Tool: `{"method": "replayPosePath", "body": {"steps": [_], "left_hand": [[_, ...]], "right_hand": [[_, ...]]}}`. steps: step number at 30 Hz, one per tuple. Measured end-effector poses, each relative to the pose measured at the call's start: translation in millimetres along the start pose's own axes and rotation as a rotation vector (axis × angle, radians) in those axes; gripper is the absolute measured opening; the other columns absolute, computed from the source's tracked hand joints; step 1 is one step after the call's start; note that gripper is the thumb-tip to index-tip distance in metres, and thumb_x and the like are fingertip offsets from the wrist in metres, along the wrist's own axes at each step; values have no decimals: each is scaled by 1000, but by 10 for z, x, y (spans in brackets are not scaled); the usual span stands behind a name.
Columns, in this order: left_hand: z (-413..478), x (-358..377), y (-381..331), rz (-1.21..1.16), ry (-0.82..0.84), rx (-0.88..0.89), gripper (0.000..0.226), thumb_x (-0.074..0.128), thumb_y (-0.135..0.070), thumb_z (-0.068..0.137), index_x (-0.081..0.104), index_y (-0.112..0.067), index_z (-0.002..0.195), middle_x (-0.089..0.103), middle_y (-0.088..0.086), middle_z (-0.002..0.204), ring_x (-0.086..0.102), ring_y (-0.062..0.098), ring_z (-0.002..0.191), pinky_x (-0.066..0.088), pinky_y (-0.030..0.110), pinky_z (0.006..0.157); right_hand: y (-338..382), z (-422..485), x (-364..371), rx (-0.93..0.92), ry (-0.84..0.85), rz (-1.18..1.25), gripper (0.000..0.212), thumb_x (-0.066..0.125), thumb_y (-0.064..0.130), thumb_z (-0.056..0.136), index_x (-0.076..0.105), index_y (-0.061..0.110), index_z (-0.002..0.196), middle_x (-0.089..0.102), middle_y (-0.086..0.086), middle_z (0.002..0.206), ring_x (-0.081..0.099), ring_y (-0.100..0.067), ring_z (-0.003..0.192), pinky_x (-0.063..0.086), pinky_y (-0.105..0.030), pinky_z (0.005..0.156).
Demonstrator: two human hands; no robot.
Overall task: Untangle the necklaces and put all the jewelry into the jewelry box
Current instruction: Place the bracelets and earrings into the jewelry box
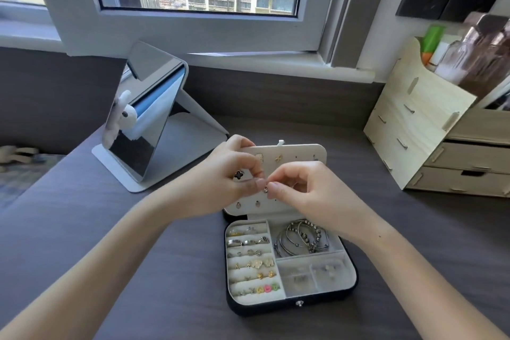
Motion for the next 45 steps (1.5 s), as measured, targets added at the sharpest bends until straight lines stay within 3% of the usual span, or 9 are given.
{"method": "replayPosePath", "body": {"steps": [3,7,11,16,22,27,30,36,45], "left_hand": [[-30,-19,-21,65,10,52,9,66,-28,85,68,-20,83,43,-13,109,46,7,103,43,25,89],[-36,-21,-45,101,-11,74,20,63,-39,80,69,-20,84,43,-14,110,44,9,105,42,26,91],[-22,-27,-100,176,24,89,28,57,-47,75,69,-24,83,44,-10,107,38,10,106,36,22,90],[-16,-26,-146,332,78,146,23,62,-42,83,71,-23,90,40,-10,109,33,14,113,30,34,97],[27,-32,-163,431,136,160,17,62,-38,85,69,-23,89,38,-11,111,24,3,104,19,21,87],[14,-63,-117,266,46,132,20,58,-43,88,65,-24,86,44,-10,107,39,13,108,34,30,92],[5,-48,-73,139,-24,123,7,56,-21,93,60,-26,90,45,-9,106,47,17,102,48,31,80],[53,-102,87,-58,-233,14,23,49,-8,95,50,-29,103,56,-8,100,58,20,90,53,36,70],[71,-138,199,-155,-347,-35,30,48,2,93,53,-22,109,59,-16,96,60,17,94,52,36,70]], "right_hand": [[0,-37,15,6,23,27,8,63,20,89,70,21,86,69,0,80,63,-16,78,51,-28,72],[64,-90,-22,-57,-82,-36,6,66,21,86,70,24,90,63,13,73,57,-4,68,47,-16,61],[127,-111,-50,-89,-149,-61,2,69,22,84,69,24,84,60,13,71,55,-2,66,43,-12,57],[138,-111,-38,-74,-97,-68,8,68,19,84,70,25,79,61,12,64,55,-4,60,43,-14,53],[194,-96,-34,-121,-133,-56,10,71,17,83,69,21,74,59,14,61,53,-3,57,41,-14,53],[127,-143,-171,-96,-235,-17,15,67,11,80,68,17,66,58,11,58,48,-3,54,39,-15,50],[-130,-251,-416,-6,-453,73,16,69,11,77,68,18,63,65,1,63,57,-10,60,45,-23,56],[-519,-318,-468,140,-654,25,13,72,17,75,70,21,63,63,2,66,56,-12,63,48,-35,62],[-521,-198,-411,169,-786,-150,14,68,20,77,66,20,63,56,2,64,51,-13,61,40,-30,56]]}}
Point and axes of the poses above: each hand's wrist, its own z-axis towards the middle knuckle, its own x-axis out of the palm, y = z × x, the point moved 9 cm from there along z, towards the middle knuckle
